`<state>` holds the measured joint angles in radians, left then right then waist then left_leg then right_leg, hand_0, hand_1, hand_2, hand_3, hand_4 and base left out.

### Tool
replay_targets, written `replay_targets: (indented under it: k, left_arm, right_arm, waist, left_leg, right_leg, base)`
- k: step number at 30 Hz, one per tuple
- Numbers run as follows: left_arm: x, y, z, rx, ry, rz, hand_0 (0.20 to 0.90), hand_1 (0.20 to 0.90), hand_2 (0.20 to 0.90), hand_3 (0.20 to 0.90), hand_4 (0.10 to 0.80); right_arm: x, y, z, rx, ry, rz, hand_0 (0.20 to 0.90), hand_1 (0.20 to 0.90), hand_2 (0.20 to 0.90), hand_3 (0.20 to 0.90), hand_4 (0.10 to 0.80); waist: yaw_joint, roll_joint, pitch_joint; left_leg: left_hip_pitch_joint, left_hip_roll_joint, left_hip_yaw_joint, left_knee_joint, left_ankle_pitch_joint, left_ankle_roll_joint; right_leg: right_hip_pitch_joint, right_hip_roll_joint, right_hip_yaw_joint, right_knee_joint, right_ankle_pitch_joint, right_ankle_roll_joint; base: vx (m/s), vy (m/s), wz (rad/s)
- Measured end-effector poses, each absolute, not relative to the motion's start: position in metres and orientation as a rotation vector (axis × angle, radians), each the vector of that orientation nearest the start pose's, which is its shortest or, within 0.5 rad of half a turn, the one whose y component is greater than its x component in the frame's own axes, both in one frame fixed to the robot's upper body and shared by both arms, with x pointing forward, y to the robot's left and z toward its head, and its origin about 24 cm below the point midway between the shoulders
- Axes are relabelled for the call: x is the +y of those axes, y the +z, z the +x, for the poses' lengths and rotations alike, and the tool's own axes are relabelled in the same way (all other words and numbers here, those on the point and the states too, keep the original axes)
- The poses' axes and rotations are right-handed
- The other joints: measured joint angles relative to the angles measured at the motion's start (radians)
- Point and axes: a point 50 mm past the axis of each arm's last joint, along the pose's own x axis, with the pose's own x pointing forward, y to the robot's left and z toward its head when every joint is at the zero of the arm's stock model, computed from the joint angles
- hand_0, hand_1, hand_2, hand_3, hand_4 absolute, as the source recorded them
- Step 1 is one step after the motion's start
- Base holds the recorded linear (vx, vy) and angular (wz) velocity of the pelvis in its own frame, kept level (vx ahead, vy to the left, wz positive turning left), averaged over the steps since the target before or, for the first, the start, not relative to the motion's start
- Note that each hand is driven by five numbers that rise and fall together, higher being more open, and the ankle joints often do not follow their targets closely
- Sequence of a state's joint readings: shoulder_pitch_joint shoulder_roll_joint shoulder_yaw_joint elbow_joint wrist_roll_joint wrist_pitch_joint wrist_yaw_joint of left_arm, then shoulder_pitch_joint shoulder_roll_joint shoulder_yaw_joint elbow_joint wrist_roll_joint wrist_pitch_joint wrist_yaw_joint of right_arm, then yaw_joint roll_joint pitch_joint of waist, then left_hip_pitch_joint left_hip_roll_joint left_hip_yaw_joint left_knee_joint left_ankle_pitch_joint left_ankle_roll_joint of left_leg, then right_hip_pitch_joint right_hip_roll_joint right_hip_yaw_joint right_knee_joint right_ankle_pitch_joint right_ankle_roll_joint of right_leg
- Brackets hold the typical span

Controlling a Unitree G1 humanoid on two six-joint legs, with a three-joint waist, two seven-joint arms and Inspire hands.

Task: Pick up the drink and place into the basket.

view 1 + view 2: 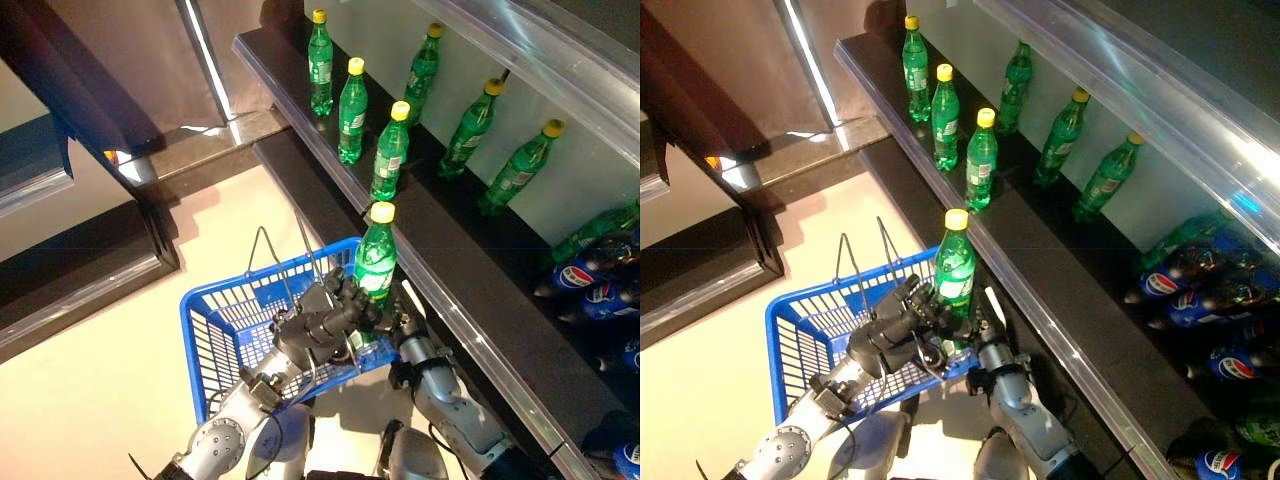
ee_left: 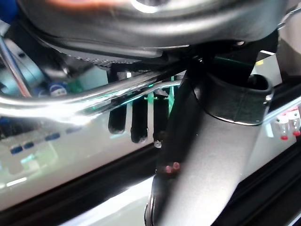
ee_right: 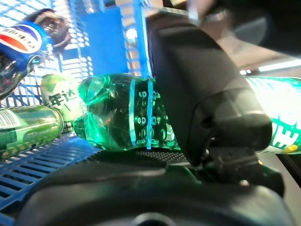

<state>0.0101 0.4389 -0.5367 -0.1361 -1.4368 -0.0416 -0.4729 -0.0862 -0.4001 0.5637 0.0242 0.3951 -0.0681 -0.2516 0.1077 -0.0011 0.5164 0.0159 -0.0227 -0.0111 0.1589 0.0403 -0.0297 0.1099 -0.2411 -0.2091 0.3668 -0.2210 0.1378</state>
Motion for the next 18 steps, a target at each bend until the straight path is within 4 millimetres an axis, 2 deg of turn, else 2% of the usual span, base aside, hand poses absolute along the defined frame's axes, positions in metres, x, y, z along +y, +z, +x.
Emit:
replay_targets:
  k: [4,10,13,18]
  left_arm:
    - [0.094,0.057,0.208,0.105,-0.851,-1.101,0.300,0.300,0.300,0.200,0.100]
    - [0.089,0.053,0.203,0.143,-0.862,-1.110,0.300,0.300,0.300,0.200,0.100]
    - [0.086,0.051,0.201,0.166,-0.877,-1.116,0.300,0.300,0.300,0.200,0.100]
    - [0.078,0.047,0.194,0.217,-0.909,-1.123,0.300,0.300,0.300,0.200,0.100]
  right_arm:
    - [-0.105,0.015,0.236,0.164,0.356,-0.086,0.300,0.300,0.300,0.200,0.100]
    - [-0.111,0.005,0.243,0.227,0.465,-0.354,0.300,0.300,0.300,0.200,0.100]
    - [-0.105,0.000,0.246,0.253,0.637,-0.563,0.300,0.300,0.300,0.200,0.100]
    - [-0.096,-0.011,0.251,0.341,0.776,-0.682,0.300,0.300,0.300,0.200,0.100]
  waist:
    - [0.001,0.000,-0.003]
    - [0.007,-0.007,-0.018]
    - [0.020,-0.014,-0.025]
    - [0.048,-0.020,-0.036]
  left_leg:
    - [-0.001,0.000,-0.002,0.004,0.002,-0.004]
    - [-0.024,0.003,-0.014,0.021,0.002,-0.017]
    - [-0.037,0.009,-0.027,0.031,0.010,-0.021]
    - [-0.053,0.011,-0.032,0.036,0.014,-0.031]
  right_leg:
    - [-0.014,-0.002,0.000,0.034,-0.017,-0.005]
    - [-0.053,-0.004,-0.001,0.091,-0.046,-0.018]
    - [-0.067,0.002,-0.004,0.112,-0.055,-0.028]
    - [-0.094,0.006,-0.006,0.145,-0.069,-0.038]
  base:
    - [0.000,0.000,0.00]
    - [0.003,-0.043,0.04]
    - [-0.001,-0.047,0.06]
    - [-0.016,-0.050,0.01]
